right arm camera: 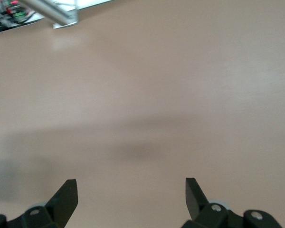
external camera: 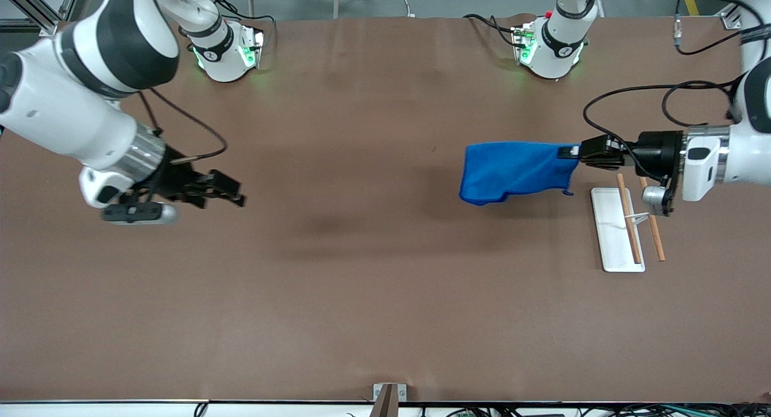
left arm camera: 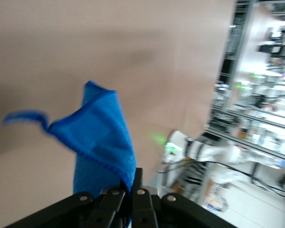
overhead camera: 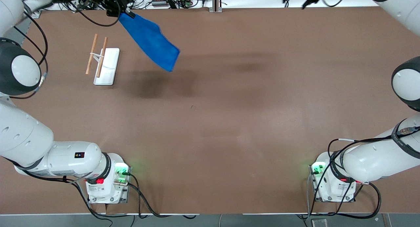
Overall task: Right arm passes towel to left arm to hang
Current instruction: 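Carry the towel with the left gripper and drape it over the dowel rods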
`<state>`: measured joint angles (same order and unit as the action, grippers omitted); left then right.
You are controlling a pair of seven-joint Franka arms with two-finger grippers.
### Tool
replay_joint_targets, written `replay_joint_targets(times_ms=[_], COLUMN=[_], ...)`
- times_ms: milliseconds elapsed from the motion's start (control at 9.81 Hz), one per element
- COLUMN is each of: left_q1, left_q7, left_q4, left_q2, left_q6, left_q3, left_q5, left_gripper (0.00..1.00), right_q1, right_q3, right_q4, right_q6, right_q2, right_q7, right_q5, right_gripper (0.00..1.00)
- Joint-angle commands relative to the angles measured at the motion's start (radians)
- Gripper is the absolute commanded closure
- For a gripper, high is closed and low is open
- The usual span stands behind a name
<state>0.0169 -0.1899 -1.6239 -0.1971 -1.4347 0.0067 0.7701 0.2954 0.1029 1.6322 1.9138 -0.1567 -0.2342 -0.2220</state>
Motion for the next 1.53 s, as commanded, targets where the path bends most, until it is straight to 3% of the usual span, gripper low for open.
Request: replay_joint_targets(times_ms=[0, 102, 306, 510, 713, 917, 1121, 1223, 1427], left_q1=[-0.012, -0.018, -0.031, -0.047, -0.04, -0.048, -0.107, -0.107, -0.098], left_q7=[0.02, 0.03, 0.101, 0.197, 0.214, 0.216, 0.214, 0.214, 0.164], left_q4=[0.013, 0.004, -0.075, -0.096, -0.122, -0.177, -0.275, -0.354, -0.425], left_q2=[0.043, 0.076, 0.143, 0.185, 0.186, 0.203, 0.249, 0.275, 0.307], left_q6=[-0.035, -0.065, -0.172, -0.193, -0.258, -0.349, -0.427, -0.523, -0.556], left_q3=[-0.049, -0.086, -0.135, -0.148, -0.149, -0.139, -0.05, -0.034, 0.011], left_q5=[-0.232, -0.373, -0.486, -0.649, -0.655, -0.654, -0.646, -0.646, -0.649], left_gripper=[1.0, 1.0, 1.0, 1.0, 1.0, 1.0, 1.0, 1.0, 1.0], right_q1=[-0.111, -0.155, -0.202, -0.245, -0.269, -0.309, -0.32, -0.32, -0.306], right_q3=[-0.014, -0.014, -0.014, -0.005, 0.033, 0.023, 0.021, 0.021, 0.023], right_q4=[0.014, 0.012, -0.001, -0.018, -0.046, -0.122, -0.126, -0.126, -0.167], right_q6=[-0.065, -0.099, -0.178, -0.271, -0.333, -0.45, -0.453, -0.452, -0.453], right_q2=[0.068, 0.097, 0.149, 0.189, 0.216, 0.218, 0.218, 0.215, 0.209], right_q7=[-0.014, -0.013, -0.011, 0.012, 0.064, 0.088, 0.107, 0.113, 0.121], right_q5=[0.12, 0.15, 0.248, 0.248, 0.239, 0.233, 0.234, 0.236, 0.244], right_gripper=[0.0, 0.0, 0.0, 0.0, 0.0, 0.0, 0.0, 0.0, 0.0])
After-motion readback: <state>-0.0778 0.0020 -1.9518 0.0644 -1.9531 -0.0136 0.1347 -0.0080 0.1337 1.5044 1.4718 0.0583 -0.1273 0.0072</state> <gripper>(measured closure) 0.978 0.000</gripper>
